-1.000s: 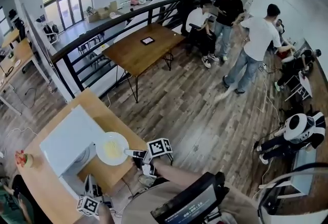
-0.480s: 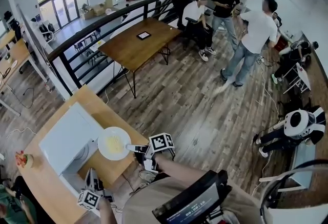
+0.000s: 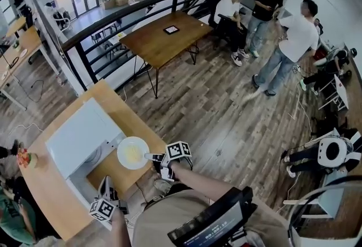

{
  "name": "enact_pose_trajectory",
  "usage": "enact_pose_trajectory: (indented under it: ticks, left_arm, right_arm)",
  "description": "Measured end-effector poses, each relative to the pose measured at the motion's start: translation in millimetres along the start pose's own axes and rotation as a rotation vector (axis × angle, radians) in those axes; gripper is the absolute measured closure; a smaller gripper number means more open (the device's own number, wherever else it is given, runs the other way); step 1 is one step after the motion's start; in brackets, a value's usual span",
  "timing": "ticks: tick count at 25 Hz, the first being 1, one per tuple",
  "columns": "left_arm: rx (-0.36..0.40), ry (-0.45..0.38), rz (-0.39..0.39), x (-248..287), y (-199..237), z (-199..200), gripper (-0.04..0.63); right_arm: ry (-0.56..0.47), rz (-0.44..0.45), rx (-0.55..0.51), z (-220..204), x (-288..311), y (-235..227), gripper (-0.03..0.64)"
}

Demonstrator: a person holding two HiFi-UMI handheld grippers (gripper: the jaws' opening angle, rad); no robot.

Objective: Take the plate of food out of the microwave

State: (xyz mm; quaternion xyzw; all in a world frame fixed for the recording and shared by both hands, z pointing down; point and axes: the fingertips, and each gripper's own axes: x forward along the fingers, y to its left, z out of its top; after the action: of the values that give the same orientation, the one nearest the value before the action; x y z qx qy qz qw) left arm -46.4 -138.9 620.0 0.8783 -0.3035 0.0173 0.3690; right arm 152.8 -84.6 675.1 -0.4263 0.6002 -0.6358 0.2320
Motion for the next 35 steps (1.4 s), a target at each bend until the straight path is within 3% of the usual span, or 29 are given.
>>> enact_pose_trajectory:
  ticks: [11,15,19,24,29,35]
  left_arm:
    - [0.004,-0.019,0.126,-14,43,-24,0.592]
    - [-0.023,-0.036,0.17,-29,54,-27,0.592]
    - [-0.022,-0.049,0.167,-24,57,-28,0.592]
    - [-0.032,-0.067,0.214,-38,50,-24,0.592]
    - [-0.034,-0.08,0.24,-52,56,-20,0.592]
    - [-0.05,-0.099,0.247,-61,52,-10,0.592]
  right_arm:
    - [0.136,-0.061,-0.004,-12,69,-99,0.598]
    - [0.197,-0.141,0.041,-30,99,-146,0.598]
    - [0.244,-0.212,0.021,-36,126,-187,0.598]
    - [0.297,-0.222,0.04,-61,154,-206,0.598]
    - [0.306,-0.293,0.05,-81,173,-230,0.598]
    - [0.273,-0.403,-0.032,-79,192,-246,0.598]
